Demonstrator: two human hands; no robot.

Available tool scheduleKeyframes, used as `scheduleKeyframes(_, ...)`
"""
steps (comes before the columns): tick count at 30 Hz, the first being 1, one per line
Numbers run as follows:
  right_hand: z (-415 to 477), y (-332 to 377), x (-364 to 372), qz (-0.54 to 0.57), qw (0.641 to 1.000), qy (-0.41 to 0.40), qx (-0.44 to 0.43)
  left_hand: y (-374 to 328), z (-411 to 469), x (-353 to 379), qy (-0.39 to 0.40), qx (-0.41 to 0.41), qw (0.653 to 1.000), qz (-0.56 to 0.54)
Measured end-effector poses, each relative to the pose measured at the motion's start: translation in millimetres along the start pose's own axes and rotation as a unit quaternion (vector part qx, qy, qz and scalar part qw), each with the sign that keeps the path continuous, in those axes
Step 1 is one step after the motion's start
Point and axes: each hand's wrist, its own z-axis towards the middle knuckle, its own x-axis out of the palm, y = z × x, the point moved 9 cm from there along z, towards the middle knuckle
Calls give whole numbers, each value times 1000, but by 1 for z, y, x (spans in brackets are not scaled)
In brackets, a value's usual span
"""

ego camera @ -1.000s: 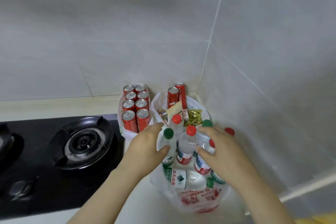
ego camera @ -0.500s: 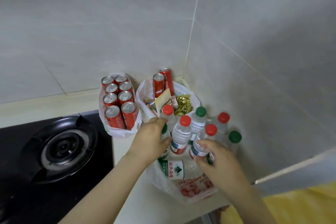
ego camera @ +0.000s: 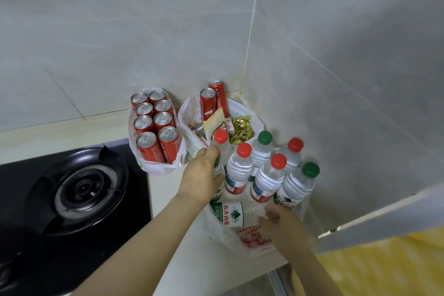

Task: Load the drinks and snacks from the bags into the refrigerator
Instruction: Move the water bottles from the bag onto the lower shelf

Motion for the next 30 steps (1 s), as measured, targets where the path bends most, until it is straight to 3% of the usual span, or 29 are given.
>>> scheduleKeyframes(4,7,-18,3,-25,998,-14,49,-1,-1,0,-4,-1,1000,1)
scheduleKeyframes(18,35,-33,15,29,997,-1,71,-1,-1,0,-19,-2,1000,-4)
scheduleKeyframes(30,42,-51,33,213,960,16,181,-2,-2,-1,-18,-3,1000,-2)
